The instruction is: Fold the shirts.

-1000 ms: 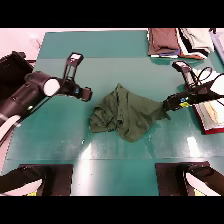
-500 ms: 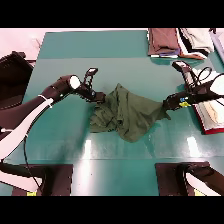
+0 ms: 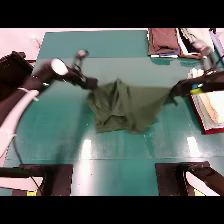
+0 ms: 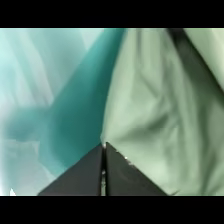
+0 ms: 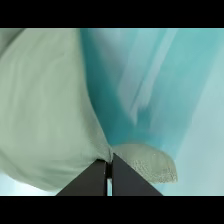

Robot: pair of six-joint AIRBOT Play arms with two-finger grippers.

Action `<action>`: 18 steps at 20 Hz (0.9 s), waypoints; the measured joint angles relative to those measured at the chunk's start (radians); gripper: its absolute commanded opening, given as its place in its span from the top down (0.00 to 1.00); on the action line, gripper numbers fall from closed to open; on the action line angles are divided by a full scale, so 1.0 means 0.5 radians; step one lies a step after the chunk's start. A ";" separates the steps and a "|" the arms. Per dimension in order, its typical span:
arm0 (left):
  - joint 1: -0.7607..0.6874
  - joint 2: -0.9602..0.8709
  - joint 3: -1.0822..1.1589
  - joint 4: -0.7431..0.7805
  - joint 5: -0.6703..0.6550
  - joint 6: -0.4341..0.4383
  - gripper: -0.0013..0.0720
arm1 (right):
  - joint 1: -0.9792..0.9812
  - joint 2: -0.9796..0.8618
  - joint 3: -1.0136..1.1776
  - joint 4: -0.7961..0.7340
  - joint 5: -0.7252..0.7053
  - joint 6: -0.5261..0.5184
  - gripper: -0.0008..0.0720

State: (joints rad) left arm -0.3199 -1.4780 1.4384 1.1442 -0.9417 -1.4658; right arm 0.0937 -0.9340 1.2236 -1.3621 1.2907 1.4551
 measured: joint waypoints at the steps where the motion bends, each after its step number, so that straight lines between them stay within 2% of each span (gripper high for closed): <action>1: 0.047 0.124 0.072 0.046 -0.024 0.009 0.95 | -0.045 0.021 0.102 0.000 0.017 -0.021 0.96; 7: 0.182 0.954 0.387 0.275 -0.168 0.095 0.95 | -0.327 0.189 0.695 0.001 0.143 -0.120 0.96; 11: 0.200 1.392 0.450 0.303 -0.198 0.113 0.95 | -0.514 0.241 1.036 0.017 0.249 -0.143 0.96; 14: 0.203 1.543 0.464 0.309 -0.206 0.117 0.95 | -0.605 0.180 1.277 0.018 0.356 -0.150 0.96; 18: 0.205 1.431 0.448 0.323 -0.330 0.122 0.95 | -0.549 -0.062 1.476 0.001 0.462 -0.154 0.96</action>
State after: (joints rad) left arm -0.2173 -0.7624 1.6623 1.3060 -1.1069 -1.4048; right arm -0.1810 -0.9649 1.9614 -1.3617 1.5215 1.3781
